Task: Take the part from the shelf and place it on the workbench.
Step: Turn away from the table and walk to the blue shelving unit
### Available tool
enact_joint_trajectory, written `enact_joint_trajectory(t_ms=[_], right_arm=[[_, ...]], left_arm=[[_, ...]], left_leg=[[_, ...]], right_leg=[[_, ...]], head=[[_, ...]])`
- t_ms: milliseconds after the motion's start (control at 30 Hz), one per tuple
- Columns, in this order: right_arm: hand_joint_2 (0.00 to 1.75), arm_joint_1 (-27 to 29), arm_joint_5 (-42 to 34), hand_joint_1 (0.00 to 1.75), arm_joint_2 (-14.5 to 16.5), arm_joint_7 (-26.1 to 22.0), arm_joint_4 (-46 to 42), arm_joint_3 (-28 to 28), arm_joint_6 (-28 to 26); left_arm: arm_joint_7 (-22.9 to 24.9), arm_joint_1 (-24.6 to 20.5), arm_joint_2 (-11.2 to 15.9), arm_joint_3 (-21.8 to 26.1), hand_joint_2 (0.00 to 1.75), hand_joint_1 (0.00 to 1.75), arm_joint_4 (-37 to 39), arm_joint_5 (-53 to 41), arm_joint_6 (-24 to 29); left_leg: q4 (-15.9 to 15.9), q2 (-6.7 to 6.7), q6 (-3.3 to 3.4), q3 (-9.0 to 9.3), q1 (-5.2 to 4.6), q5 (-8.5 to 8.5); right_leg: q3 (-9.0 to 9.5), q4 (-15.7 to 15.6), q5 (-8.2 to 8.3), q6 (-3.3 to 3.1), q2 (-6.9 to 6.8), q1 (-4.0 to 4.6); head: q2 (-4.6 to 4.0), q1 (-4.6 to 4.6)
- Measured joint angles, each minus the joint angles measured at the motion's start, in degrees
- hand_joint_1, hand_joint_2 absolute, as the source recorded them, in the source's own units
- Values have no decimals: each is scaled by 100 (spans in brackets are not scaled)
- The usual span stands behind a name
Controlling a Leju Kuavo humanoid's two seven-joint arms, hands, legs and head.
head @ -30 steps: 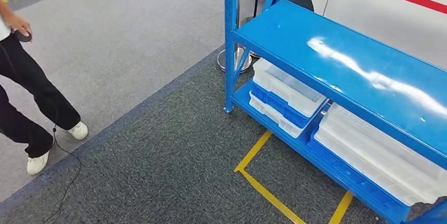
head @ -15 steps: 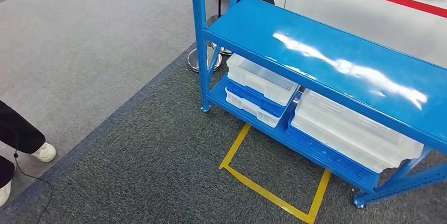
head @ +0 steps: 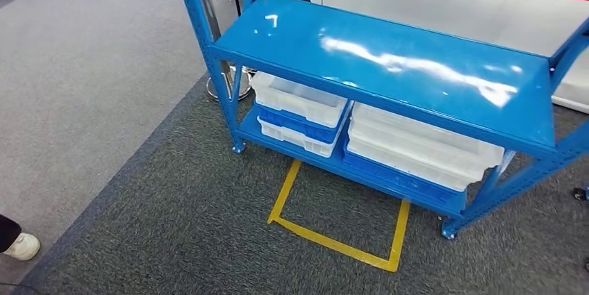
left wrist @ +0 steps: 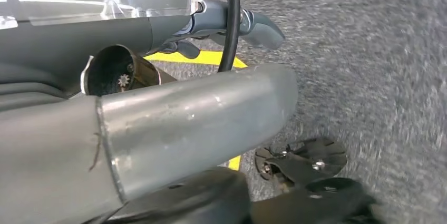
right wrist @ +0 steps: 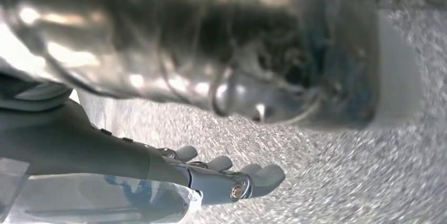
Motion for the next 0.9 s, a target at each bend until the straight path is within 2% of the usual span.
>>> enact_joint_trajectory(t_ms=[33, 67, 100, 133, 167, 233, 267, 300, 367, 400, 433, 500, 533, 567, 600, 633, 667, 733, 767, 800, 867, 900], right_arm=[[0, -3, -6, 0, 0, -2, 0, -1, 3], [0, -3, -10, 0, 0, -5, 0, -3, 6], [0, -1, -12, 0, 0, -8, 0, -7, 9], [0, 1, -11, 0, 1, -11, 0, -10, 13], [0, 2, -10, 0, 2, -13, 0, -14, 15], [0, -4, -9, 0, 17, -13, 0, -19, 18], [0, -8, -8, 0, 24, -14, -1, -21, 19], [0, -6, -8, 0, 31, -17, -1, -22, 19], [0, 13, -7, 0, 26, -25, -2, -28, 15], [0, 23, -7, 0, 22, -27, -2, -32, 13], [0, 24, -6, 0, 17, -29, -2, -35, 10], [0, 9, -4, 0, 13, -32, -2, -42, 10], [0, 1, -3, 0, 13, -34, -2, -44, 11], [0, -4, 0, 0, 13, -37, -2, -45, 13], [0, -2, 8, 0, 13, -49, -2, -46, 17], [0, 5, 31, 0, 13, -75, -2, -47, 26], [0, 14, 70, 0, 10, -108, -2, -48, 41], [87, 22, 159, 0, 5, -155, -2, -46, 75], [131, 21, 186, 0, 3, -152, -2, -46, 87], [175, 19, 197, 0, 6, -138, -2, -45, 92], [175, 21, 198, 0, 14, -111, -1, -45, 99], [175, 21, 197, 0, 17, -102, 0, -45, 104]], left_arm=[[1, 10, 0, 0, 0, 0, 0, -5, -1], [2, 17, 0, 0, 0, 0, 0, -10, -3], [2, 20, 0, 0, 0, 0, 0, -15, -4], [0, 17, -1, 0, 0, 0, 0, -18, -5], [-3, 11, 0, 0, 0, 0, 0, -20, -5], [-9, 6, 5, 0, 0, 0, 0, -20, -5], [-10, 0, 8, 0, 0, 0, 0, -19, -4], [-11, -6, 10, 0, 0, 0, 0, -18, -4], [-11, -22, 7, 1, 0, 0, 0, -16, -2], [-12, -23, 3, 1, 0, 0, 0, -16, -2], [-14, -22, -2, 1, 0, 0, 0, -15, -1], [-17, -9, -9, 2, 0, 0, 0, -14, -1], [-18, 4, -9, 2, 0, 0, 0, -14, -1], [-17, 15, -9, 2, 0, 0, 0, -12, -1], [-18, 21, -9, 2, 0, 0, 0, -8, -1], [-19, 19, -10, 2, 0, 0, 0, -2, 1], [-19, 11, -11, 2, 0, 0, 0, 3, 2], [-18, -5, -13, 2, 0, 0, 0, 5, 7], [-15, -12, -14, 2, 44, 0, 0, 3, 9], [-10, -19, -14, 2, 87, 0, 0, 1, 12], [8, -28, -14, 2, 175, 0, 0, -7, 17], [20, -28, -14, 2, 175, 0, 0, -11, 21]], left_leg=[[385, -43, -7, -186, 1, -158], [662, -58, -9, -326, 2, -226], [728, -64, -2, -372, 2, -170], [564, -79, 12, -310, 2, -5], [217, -142, 37, -161, 1, 226], [-535, -447, 99, 148, 6, 552], [-757, -568, 119, 231, 3, 612], [-847, -629, 133, 259, -3, 607], [-900, -509, 168, 285, -2, 637], [-941, -434, 204, 305, 11, 665], [-983, -351, 243, 323, 25, 696], [-1026, -174, 291, 333, 28, 723], [-1021, -81, 296, 328, 21, 720], [-1013, 7, 294, 322, 16, 711], [-1003, 87, 288, 319, 12, 698], [-990, 143, 277, 321, 12, 684], [-974, 181, 258, 328, 12, 667], [-943, 233, 203, 337, 4, 626], [-928, 250, 175, 336, -8, 606], [-917, 257, 187, 332, -23, 584], [-907, 251, 223, 330, -38, 572], [-912, 246, 240, 332, -37, 577]], right_leg=[[-16, 6, 7, -11, 76, 6], [-28, 15, 11, -17, 160, 12], [-34, 28, 12, -18, 244, 17], [-34, 40, 11, -17, 328, 18], [-32, 51, 11, -13, 412, 19], [-50, 76, 15, 17, 564, 19], [-74, 81, 26, 49, 631, 13], [-100, 80, 40, 92, 696, 0], [-135, 65, 70, 180, 801, -24], [-164, 111, 36, 209, 730, -15], [-234, 246, -56, 228, 592, -1], [-518, 827, -397, 257, 232, 17], [-693, 1182, -565, 276, 138, 9], [-820, 1456, -660, 295, 89, -1], [-856, 1555, -650, 311, 60, -14], [-772, 1432, -537, 322, 38, -27], [-575, 1101, -354, 324, 12, -38], [-157, 350, -103, 285, -53, -30], [-37, 127, -56, 255, -73, -21], [2, 47, -64, 232, -82, -15], [7, 44, -57, 210, -73, -13], [6, 46, -63, 202, -74, -9]], head=[[0, -2], [0, -2], [0, -2], [0, -2], [0, -2], [0, 0], [0, 1], [0, 0], [0, -2], [0, 4], [0, 15], [0, 37], [0, 41], [0, 40], [0, 40], [0, 40], [0, 41], [0, 41], [0, 39], [0, 37], [0, 33], [0, 31]])
